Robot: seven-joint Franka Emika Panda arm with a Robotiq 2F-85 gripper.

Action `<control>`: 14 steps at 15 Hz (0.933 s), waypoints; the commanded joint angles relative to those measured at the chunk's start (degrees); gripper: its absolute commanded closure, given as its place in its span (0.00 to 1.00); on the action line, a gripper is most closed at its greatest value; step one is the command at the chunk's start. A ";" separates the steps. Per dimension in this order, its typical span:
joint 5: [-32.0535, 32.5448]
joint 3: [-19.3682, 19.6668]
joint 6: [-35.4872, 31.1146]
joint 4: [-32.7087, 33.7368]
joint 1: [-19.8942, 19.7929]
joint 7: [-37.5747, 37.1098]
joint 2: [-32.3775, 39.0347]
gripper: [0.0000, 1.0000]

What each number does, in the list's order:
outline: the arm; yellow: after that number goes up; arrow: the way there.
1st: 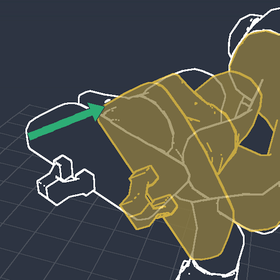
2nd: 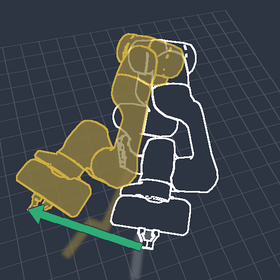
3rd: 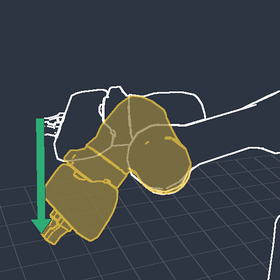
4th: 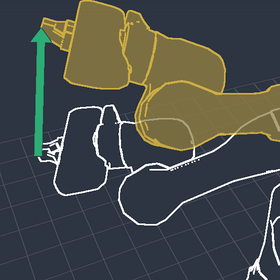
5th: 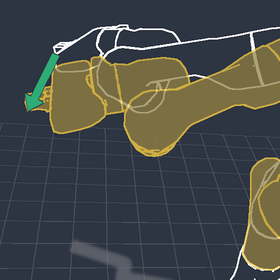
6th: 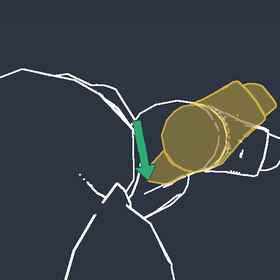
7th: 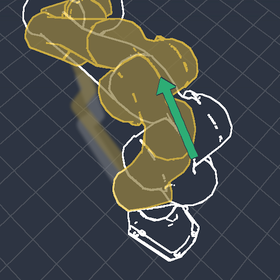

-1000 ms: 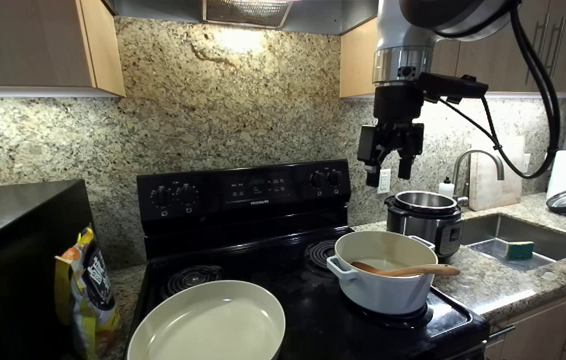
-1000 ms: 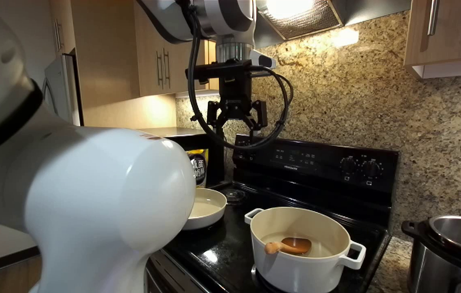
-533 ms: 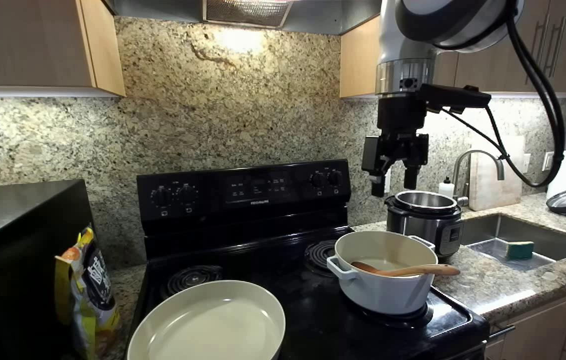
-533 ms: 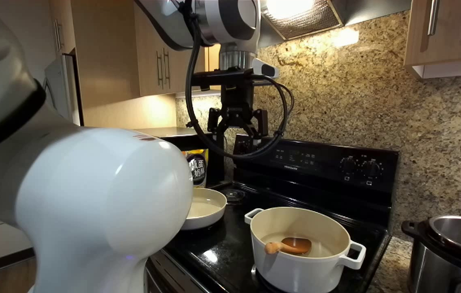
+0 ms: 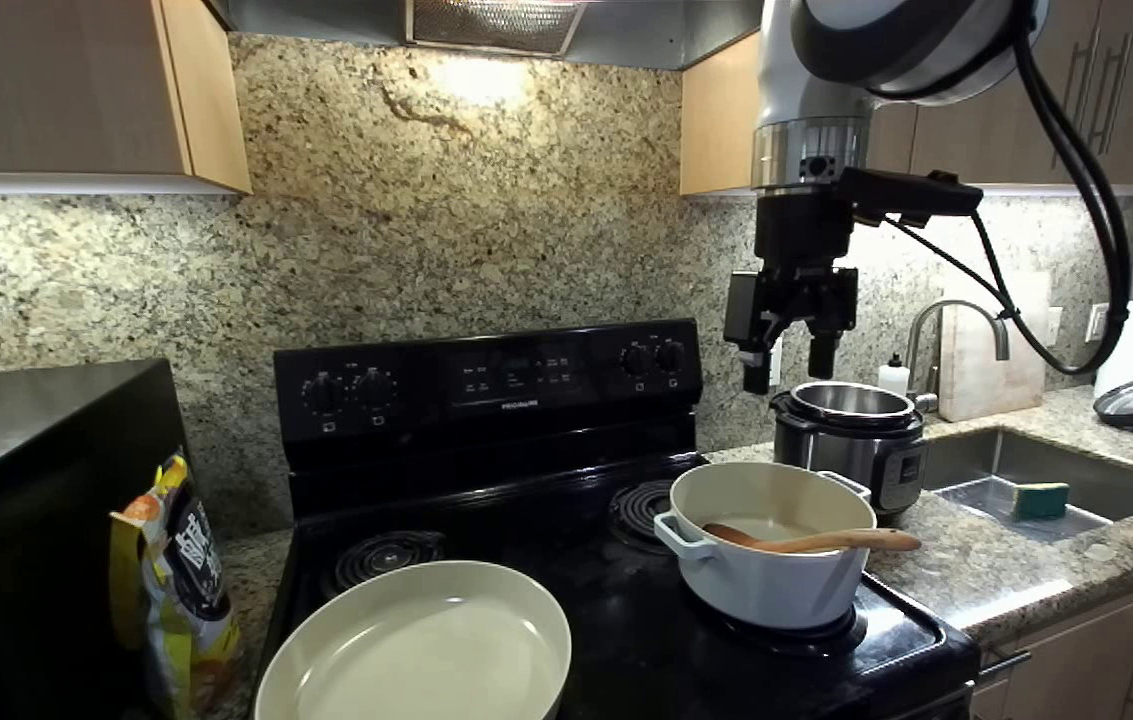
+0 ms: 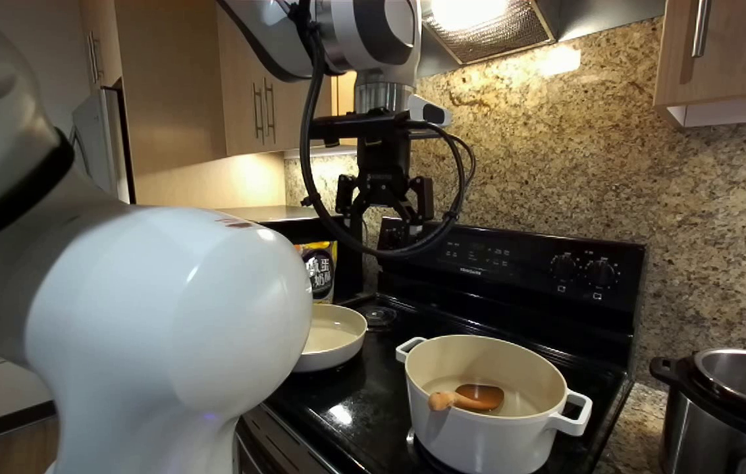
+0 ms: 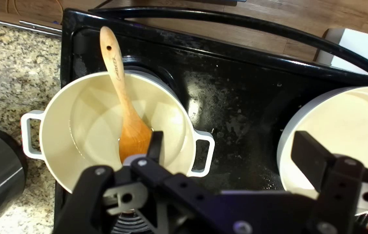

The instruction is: Stir the pot on the stove with the wooden spoon

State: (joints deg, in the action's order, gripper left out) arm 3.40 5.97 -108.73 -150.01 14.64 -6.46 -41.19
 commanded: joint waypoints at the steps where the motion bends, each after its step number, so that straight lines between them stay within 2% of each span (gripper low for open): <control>1: -2.42 -3.47 -0.03 0.07 -4.08 2.26 0.30 0.00; 3: -2.42 -3.47 -0.03 0.07 -4.08 2.26 0.30 0.00; 7: -1.51 -4.37 -0.86 -0.75 -7.01 2.77 0.48 0.00; 14: -0.52 -0.19 -3.50 -6.24 -12.77 9.11 0.02 0.00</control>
State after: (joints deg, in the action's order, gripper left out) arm 3.03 4.19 -109.32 -152.99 4.83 -1.81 -40.98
